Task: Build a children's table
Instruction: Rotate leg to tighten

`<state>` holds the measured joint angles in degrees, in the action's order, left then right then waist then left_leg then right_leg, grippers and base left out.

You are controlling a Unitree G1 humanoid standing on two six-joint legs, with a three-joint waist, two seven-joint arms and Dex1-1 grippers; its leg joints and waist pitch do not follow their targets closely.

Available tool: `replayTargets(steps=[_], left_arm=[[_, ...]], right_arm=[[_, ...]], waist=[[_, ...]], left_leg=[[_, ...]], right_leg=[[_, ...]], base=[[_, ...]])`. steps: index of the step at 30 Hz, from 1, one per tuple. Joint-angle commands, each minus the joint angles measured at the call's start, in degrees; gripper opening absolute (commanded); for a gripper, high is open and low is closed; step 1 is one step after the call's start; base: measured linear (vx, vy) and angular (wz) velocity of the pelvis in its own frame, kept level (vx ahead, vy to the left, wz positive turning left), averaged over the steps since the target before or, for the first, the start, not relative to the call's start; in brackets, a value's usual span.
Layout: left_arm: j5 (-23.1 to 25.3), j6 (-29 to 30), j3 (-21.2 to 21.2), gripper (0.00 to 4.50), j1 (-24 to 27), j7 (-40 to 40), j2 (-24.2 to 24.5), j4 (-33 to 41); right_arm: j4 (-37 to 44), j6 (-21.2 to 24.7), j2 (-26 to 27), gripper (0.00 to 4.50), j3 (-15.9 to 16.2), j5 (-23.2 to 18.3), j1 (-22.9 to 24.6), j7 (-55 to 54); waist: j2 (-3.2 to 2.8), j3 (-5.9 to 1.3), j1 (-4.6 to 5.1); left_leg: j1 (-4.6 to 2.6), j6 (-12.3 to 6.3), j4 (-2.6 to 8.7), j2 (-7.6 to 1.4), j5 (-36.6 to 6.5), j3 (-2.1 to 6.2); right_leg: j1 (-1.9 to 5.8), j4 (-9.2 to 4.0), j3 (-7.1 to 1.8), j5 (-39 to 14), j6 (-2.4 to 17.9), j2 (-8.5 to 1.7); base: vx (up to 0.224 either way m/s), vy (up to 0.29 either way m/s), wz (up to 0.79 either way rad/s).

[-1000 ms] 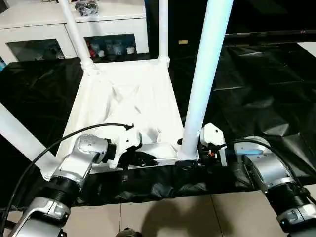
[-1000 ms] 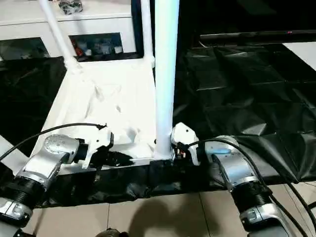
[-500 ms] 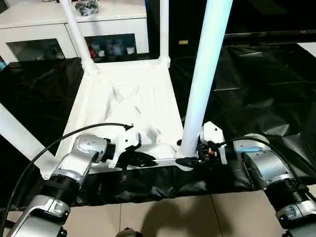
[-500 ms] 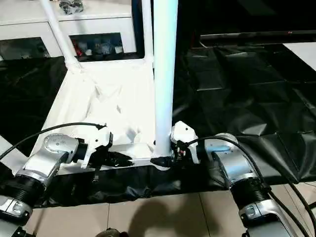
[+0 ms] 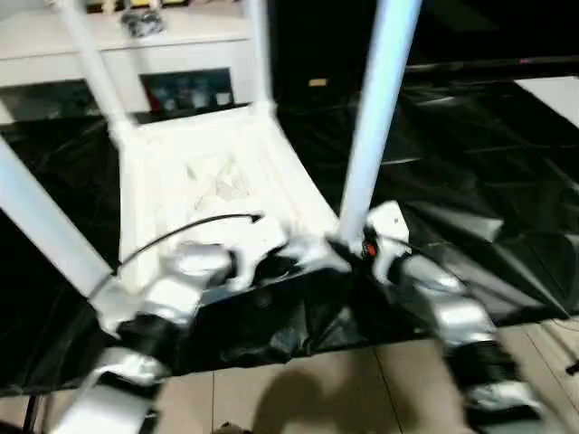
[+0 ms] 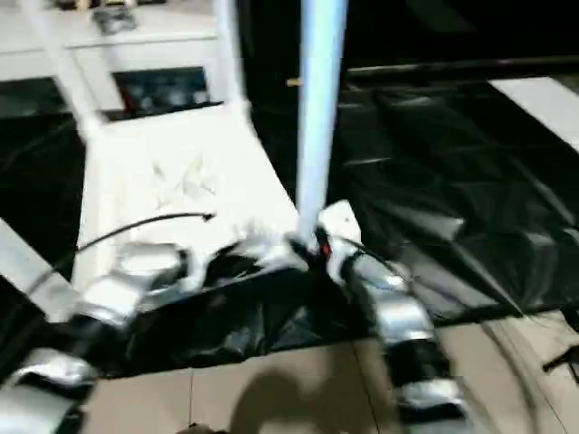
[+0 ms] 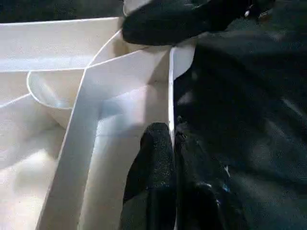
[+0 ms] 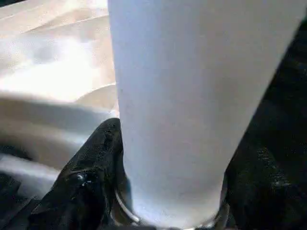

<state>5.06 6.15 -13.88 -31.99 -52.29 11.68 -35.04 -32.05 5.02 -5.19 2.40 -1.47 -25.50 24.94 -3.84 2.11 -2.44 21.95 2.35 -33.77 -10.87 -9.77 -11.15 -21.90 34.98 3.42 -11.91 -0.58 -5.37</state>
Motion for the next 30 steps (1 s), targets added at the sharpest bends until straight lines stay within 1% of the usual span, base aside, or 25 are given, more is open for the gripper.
replayTargets(steps=[1, 2, 3, 4, 5, 7, 8, 9, 10, 11, 12, 13, 14, 15, 16, 17, 19, 20, 22, 23, 25, 26, 27, 29, 30], left_arm=[[-1.2, -0.9, -3.2, 0.0, -2.3, 1.4, -5.8, 1.0], [-0.2, -1.8, -4.0, 0.0, -2.4, 1.1, -5.7, 1.0], [0.2, -2.3, -4.3, 0.0, -2.3, 0.9, -5.4, 1.1], [0.4, -2.6, -4.2, 0.0, -2.2, 0.3, -4.9, 1.3], [0.4, -2.6, -4.2, 0.0, -2.2, 0.3, -4.9, 1.3], [0.3, -3.1, -3.8, 0.0, -1.9, -0.7, -3.8, 1.6], [0.0, -3.6, -3.5, 0.0, -1.4, -2.0, -2.5, 2.0], [0.0, -3.6, -3.5, 0.0, -1.4, -2.0, -2.5, 2.0], [-0.5, -4.0, -3.1, 0.0, -1.1, -3.1, -1.7, 2.3], [-2.1, -3.9, -2.4, 0.0, -0.5, -5.4, -0.6, 3.2], [-2.8, -3.7, -2.1, 0.0, -0.2, -6.5, -0.2, 3.6], [-3.6, -3.7, -1.7, 0.0, 0.1, -7.9, 0.3, 4.0], [-4.7, -3.7, -1.2, 0.0, 0.4, -10.2, 1.2, 4.5], [-4.7, -3.7, -1.2, 0.0, 0.4, -10.2, 1.2, 4.5], [-5.5, -3.8, -0.9, 0.0, 0.6, -12.4, 2.0, 4.8], [-5.8, -4.0, -0.8, 0.0, 0.7, -13.4, 2.5, 4.9], [-6.2, -4.2, -0.8, 0.0, 0.7, -15.3, 3.5, 4.9], [-6.2, -4.2, -0.8, 0.0, 0.7, -15.4, 3.5, 4.9], [-6.6, -4.4, -0.9, 0.0, 0.6, -17.8, 4.8, 4.6], [-7.0, -4.4, -1.1, 0.0, 0.5, -19.9, 6.0, 4.5], [-7.1, -4.5, -1.2, 0.0, 0.4, -21.1, 6.8, 4.3], [-7.1, -4.4, -1.4, 0.0, 0.2, -22.3, 7.5, 4.2], [-7.1, -4.4, -1.5, 0.0, 0.2, -22.9, 7.8, 4.1], [-7.1, -4.5, -1.7, 0.0, 0.1, -24.4, 8.7, 4.0], [-7.0, -4.7, -1.7, 0.0, 0.0, -24.7, 9.0, 3.8]], right_arm=[[-1.2, 1.6, 7.4, 2.66, 6.5, -1.3, -1.1, 2.1], [-1.3, 0.7, 8.7, 2.66, 6.4, -1.2, -1.5, 2.1], [-1.2, 0.3, 8.9, 3.01, 6.5, -1.1, -1.6, 2.4], [-0.8, 0.4, 8.8, 3.21, 6.4, -1.4, -1.4, 3.3], [-0.8, 0.4, 8.8, 3.35, 6.4, -1.4, -1.4, 3.3], [0.1, 0.5, 7.8, 3.38, 6.1, -1.6, -0.9, 4.5], [0.9, -0.2, 5.9, 3.53, 6.3, -1.0, -0.4, 5.6], [0.9, -0.2, 5.9, 3.7, 6.3, -1.0, -0.4, 5.6], [1.4, -0.5, 4.5, 3.8, 6.3, -0.9, 0.0, 7.3], [2.0, -1.1, 1.8, 3.8, 6.6, -1.2, 0.5, 10.4], [2.2, -1.4, 0.8, 3.8, 6.7, -1.3, 0.7, 11.7], [2.2, -2.0, -0.7, 3.8, 7.0, -1.2, 0.8, 13.7], [2.3, -2.7, -3.0, 3.8, 7.4, -1.2, 0.9, 17.2], [2.3, -2.7, -3.0, 3.8, 7.4, -1.2, 0.9, 17.2], [2.5, -3.2, -5.1, 3.8, 7.8, -1.3, 1.0, 21.0], [2.7, -3.6, -6.1, 3.8, 8.1, -1.2, 1.0, 22.7], [2.8, -4.1, -7.9, 3.8, 8.7, -1.2, 1.0, 26.2], [2.8, -4.1, -8.0, 3.8, 8.7, -1.2, 1.0, 26.4], [3.3, -4.3, -10.2, 3.8, 9.9, -1.5, 0.9, 31.8], [4.2, -4.2, -12.1, 3.8, 11.2, -2.1, 1.0, 36.5], [4.8, -4.0, -13.0, 3.8, 11.9, -2.8, 0.9, 39.3], [5.3, -3.7, -13.7, 3.8, 12.3, -3.5, 0.7, 41.6], [5.5, -3.5, -13.9, 3.8, 12.4, -3.9, 0.6, 42.7], [6.6, -1.8, -14.6, 3.54, 13.0, -4.9, 0.5, 45.8], [6.7, -1.8, -14.9, 3.46, 13.4, -5.0, 0.4, 46.9]], waist=[[0.58, -2.65, 0.09], [0.48, -2.68, 0.13], [0.5, -2.7, 0.19], [0.67, -2.72, 0.2], [0.55, -2.72, 0.21], [0.53, -2.77, 0.21], [0.47, -2.79, 0.23], [0.5, -2.8, 0.3], [0.35, -2.8, 0.33], [0.38, -2.95, 0.18], [0.42, -3.02, 0.1], [0.4, -3.0, 0.07], [0.4, -3.15, 0.0], [0.47, -3.21, -0.08], [0.31, -3.34, -0.13], [0.34, -3.48, -0.48], [0.44, -3.67, -0.99], [0.36, -3.66, -1.2], [0.64, -3.64, -1.4], [0.59, -3.53, -1.53], [0.65, -3.39, -1.86], [0.98, -3.31, -1.99], [0.84, -3.3, -2.14], [0.77, -3.18, -2.55], [0.77, -3.22, -2.63]], left_leg=[[-1.53, 1.96, 4.98, -2.05, -23.0, 1.74], [-1.47, 1.61, 4.97, -2.1, -22.7, 1.72], [-1.36, 1.39, 4.97, -2.07, -22.5, 1.7], [-1.18, 1.05, 5.02, -2.12, -21.7, 1.69], [-1.15, 0.78, 4.99, -2.13, -21.4, 1.65], [-1.13, 0.62, 5.05, -2.2, -21.1, 1.68], [-1.11, 0.55, 5.06, -2.24, -20.9, 1.67], [-1.01, 0.48, 5.07, -2.22, -20.7, 1.66], [-0.93, 0.42, 5.09, -2.22, -20.3, 1.65], [-1.1, 0.07, 4.9, -2.2, -20.1, 1.54], [-1.11, -0.18, 4.81, -2.25, -19.6, 1.5], [-0.88, -0.73, 4.73, -2.25, -18.3, 1.4], [-0.87, -1.24, 4.54, -2.26, -17.1, 1.33], [-0.84, -1.68, 4.43, -2.24, -16.3, 1.27], [-0.72, -2.52, 4.24, -2.27, -14.3, 1.17], [-0.81, -3.41, 3.94, -2.33, -12.5, 1.02], [-0.67, -4.89, 3.57, -2.28, -9.9, 0.93], [-0.62, -5.63, 3.45, -2.29, -8.9, 0.85], [-0.67, -5.98, 3.45, -2.36, -9.0, 0.83], [-0.74, -5.93, 3.52, -2.44, -9.9, 0.82], [-0.85, -5.54, 3.66, -2.59, -11.3, 0.86], [-0.94, -5.21, 3.74, -2.68, -12.1, 0.79], [-0.95, -4.95, 3.77, -2.72, -12.3, 0.85], [-1.24, -4.03, 3.96, -2.81, -13.6, 0.82], [-1.3, -3.84, 4.0, -2.86, -13.4, 0.87]], right_leg=[[0.87, -5.74, -2.21, -21.5, 10.0, -3.31], [0.86, -5.75, -2.24, -20.8, 9.9, -3.27], [0.92, -5.69, -2.23, -20.4, 10.0, -3.24], [1.09, -5.63, -2.21, -19.4, 10.1, -3.23], [1.07, -5.56, -2.26, -18.8, 10.2, -3.26], [1.12, -5.45, -2.23, -18.1, 10.5, -3.2], [1.12, -5.34, -2.24, -17.1, 10.8, -3.19], [1.21, -5.26, -2.23, -16.5, 10.9, -3.16], [1.28, -5.15, -2.22, -15.7, 11.2, -3.2], [1.35, -5.15, -2.22, -14.8, 11.4, -3.18], [1.39, -5.08, -2.24, -13.8, 11.7, -3.21], [1.51, -4.89, -2.27, -12.1, 12.3, -3.21], [1.68, -4.67, -2.19, -10.0, 12.9, -3.12], [1.75, -4.55, -2.18, -8.7, 13.2, -3.06], [1.84, -4.18, -2.16, -5.8, 14.1, -3.07], [1.88, -3.92, -2.04, -3.0, 15.0, -2.91], [2.1, -3.41, -1.93, 0.4, 15.8, -2.95], [2.02, -3.3, -1.89, 1.4, 16.0, -2.94], [2.05, -3.31, -1.79, 0.6, 16.2, -2.91], [1.94, -3.44, -1.8, -0.9, 16.2, -2.91], [1.87, -3.58, -1.87, -3.7, 15.8, -2.96], [1.72, -3.81, -1.97, -5.3, 15.6, -3.0], [1.74, -3.73, -1.99, -5.9, 15.6, -3.07], [1.47, -3.96, -2.1, -8.0, 15.2, -3.0], [1.47, -3.9, -2.13, -7.9, 15.2, -3.03]], base=[[0.0, 0.0, 0.0], [0.0, 0.0, 0.0], [0.0, 0.0, 0.0], [0.0, 0.0, 0.0], [0.0, 0.0, 0.0], [0.0, 0.0, 0.0], [0.0, 0.0, 0.0], [0.0, 0.0, 0.0], [0.0, 0.0, 0.0], [0.0, 0.0, 0.0], [0.0, 0.0, 0.0], [0.0, 0.0, 0.0], [0.0, 0.0, 0.0], [0.0, 0.0, 0.0], [0.0, 0.0, 0.0], [0.0, 0.0, 0.0], [0.0, 0.0, 0.0], [0.0, 0.0, 0.0], [0.0, 0.0, 0.0], [0.0, 0.0, 0.0], [0.0, 0.0, 0.0], [0.0, 0.0, 0.0], [0.0, 0.0, 0.0], [0.0, 0.0, 0.0], [0.0, 0.0, 0.0]])
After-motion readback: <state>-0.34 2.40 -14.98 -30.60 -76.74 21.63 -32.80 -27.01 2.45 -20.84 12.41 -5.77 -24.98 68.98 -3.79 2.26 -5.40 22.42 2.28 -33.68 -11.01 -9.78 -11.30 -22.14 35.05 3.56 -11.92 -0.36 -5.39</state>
